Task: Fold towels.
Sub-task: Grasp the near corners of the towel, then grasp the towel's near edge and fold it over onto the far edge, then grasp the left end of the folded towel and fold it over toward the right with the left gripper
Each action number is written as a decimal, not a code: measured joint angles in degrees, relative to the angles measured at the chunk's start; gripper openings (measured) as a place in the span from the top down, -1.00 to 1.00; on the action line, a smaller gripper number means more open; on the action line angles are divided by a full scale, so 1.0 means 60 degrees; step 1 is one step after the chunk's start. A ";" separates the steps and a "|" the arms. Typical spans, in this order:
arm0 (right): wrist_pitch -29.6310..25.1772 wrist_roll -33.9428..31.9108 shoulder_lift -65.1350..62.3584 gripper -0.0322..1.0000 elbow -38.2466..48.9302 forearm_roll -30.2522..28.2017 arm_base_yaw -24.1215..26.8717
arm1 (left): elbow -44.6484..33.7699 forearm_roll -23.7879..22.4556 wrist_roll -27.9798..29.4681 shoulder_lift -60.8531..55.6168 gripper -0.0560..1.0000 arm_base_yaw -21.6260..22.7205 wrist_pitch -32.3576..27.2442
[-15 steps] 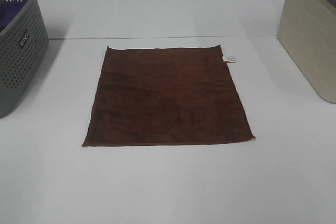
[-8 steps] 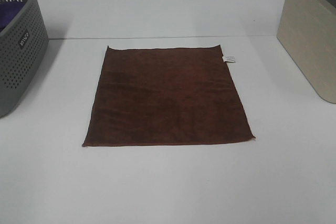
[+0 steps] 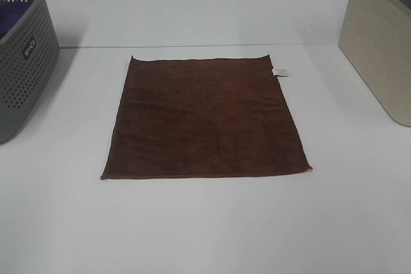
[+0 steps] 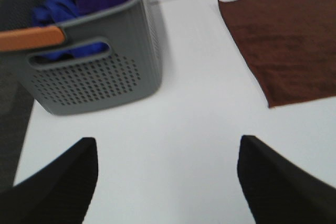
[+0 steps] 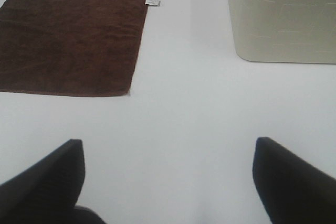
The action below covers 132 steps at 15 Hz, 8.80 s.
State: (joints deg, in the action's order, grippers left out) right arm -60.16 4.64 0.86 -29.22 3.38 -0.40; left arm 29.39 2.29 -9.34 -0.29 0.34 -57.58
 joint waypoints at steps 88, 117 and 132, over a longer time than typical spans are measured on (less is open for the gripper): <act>0.1184 0.2846 2.1333 0.94 -1.1220 0.5357 -0.0583 | 1.0504 0.7086 -0.2368 2.1324 0.87 -0.1786 0.2626; -0.0315 0.1079 2.1410 -0.61 -1.1927 0.2597 -0.0563 | 1.1841 0.2913 0.1155 2.1753 -0.38 -0.1614 0.1423; 0.0038 0.1031 2.1410 -0.61 -1.1927 0.2368 -0.0563 | 1.1870 0.6981 -0.1404 2.3157 0.80 -0.1490 0.1652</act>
State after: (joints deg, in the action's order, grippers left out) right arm -59.93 10.83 129.32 -100.78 17.59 -3.78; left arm 100.61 44.18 -17.76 138.66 -8.59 -47.67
